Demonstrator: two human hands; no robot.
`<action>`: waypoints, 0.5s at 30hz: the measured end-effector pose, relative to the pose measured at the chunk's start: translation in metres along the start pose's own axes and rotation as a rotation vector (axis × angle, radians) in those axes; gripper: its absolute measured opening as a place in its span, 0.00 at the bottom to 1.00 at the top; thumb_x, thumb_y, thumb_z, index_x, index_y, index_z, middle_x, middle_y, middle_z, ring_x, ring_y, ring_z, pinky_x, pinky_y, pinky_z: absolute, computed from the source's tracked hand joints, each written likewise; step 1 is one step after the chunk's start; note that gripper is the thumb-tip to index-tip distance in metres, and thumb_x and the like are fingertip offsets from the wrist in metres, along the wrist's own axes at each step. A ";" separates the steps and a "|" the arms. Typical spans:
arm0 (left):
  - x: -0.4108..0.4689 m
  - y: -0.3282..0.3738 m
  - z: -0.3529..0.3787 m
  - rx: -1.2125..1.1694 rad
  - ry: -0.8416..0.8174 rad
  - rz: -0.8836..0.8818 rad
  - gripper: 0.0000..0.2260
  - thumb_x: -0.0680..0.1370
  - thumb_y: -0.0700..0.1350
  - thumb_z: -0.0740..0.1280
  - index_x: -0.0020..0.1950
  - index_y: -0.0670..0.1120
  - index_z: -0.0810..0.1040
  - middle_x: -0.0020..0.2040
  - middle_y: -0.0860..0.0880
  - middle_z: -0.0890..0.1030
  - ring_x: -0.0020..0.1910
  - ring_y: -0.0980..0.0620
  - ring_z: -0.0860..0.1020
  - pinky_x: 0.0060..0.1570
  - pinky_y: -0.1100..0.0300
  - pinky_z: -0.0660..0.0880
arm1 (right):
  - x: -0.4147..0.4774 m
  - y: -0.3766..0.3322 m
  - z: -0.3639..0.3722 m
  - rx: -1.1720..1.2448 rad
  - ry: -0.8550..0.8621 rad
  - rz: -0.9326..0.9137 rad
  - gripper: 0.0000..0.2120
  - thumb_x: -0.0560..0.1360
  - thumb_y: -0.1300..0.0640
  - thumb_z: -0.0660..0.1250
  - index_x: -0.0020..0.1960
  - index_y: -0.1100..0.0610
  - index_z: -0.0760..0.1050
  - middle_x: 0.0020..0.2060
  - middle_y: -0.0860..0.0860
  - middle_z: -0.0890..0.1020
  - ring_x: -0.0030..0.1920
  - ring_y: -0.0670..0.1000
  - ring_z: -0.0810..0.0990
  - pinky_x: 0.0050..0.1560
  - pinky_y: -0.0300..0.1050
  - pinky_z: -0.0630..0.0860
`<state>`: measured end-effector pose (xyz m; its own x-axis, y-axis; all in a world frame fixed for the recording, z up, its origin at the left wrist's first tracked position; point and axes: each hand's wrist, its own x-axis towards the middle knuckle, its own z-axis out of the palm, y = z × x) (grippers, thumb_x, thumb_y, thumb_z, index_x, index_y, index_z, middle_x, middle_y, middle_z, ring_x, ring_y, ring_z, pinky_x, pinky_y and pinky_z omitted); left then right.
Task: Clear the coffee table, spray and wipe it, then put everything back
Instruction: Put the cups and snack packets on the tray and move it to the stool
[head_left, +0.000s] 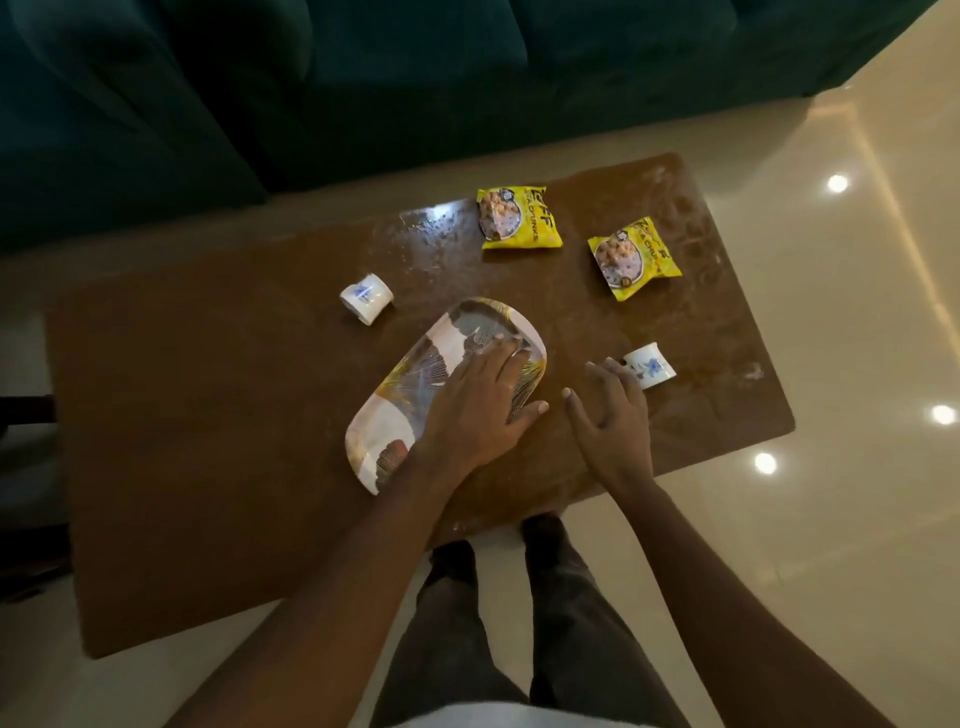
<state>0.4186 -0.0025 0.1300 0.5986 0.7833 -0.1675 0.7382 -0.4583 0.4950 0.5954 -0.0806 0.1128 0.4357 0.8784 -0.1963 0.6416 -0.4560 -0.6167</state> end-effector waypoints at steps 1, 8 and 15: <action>0.012 0.001 0.014 -0.019 0.010 -0.011 0.31 0.81 0.61 0.59 0.79 0.45 0.62 0.79 0.44 0.64 0.79 0.46 0.59 0.75 0.50 0.58 | 0.010 0.012 0.006 0.002 0.011 0.011 0.23 0.78 0.41 0.63 0.70 0.48 0.71 0.75 0.51 0.64 0.76 0.52 0.60 0.70 0.58 0.66; 0.075 0.006 0.105 -0.109 0.034 -0.121 0.29 0.82 0.61 0.58 0.78 0.46 0.64 0.79 0.47 0.64 0.78 0.47 0.60 0.75 0.49 0.59 | 0.069 0.097 0.028 -0.005 0.130 0.062 0.21 0.79 0.46 0.66 0.71 0.45 0.71 0.75 0.55 0.61 0.75 0.56 0.60 0.70 0.61 0.67; 0.097 -0.003 0.160 -0.109 0.001 -0.153 0.29 0.82 0.62 0.58 0.77 0.47 0.65 0.79 0.47 0.65 0.79 0.47 0.60 0.74 0.52 0.54 | 0.116 0.158 0.036 -0.119 0.125 0.146 0.33 0.77 0.49 0.68 0.77 0.54 0.60 0.71 0.58 0.67 0.71 0.59 0.63 0.70 0.55 0.62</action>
<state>0.5243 0.0077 -0.0240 0.4815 0.8410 -0.2468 0.7824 -0.2856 0.5534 0.7248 -0.0454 -0.0345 0.5996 0.7808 -0.1757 0.6330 -0.5970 -0.4929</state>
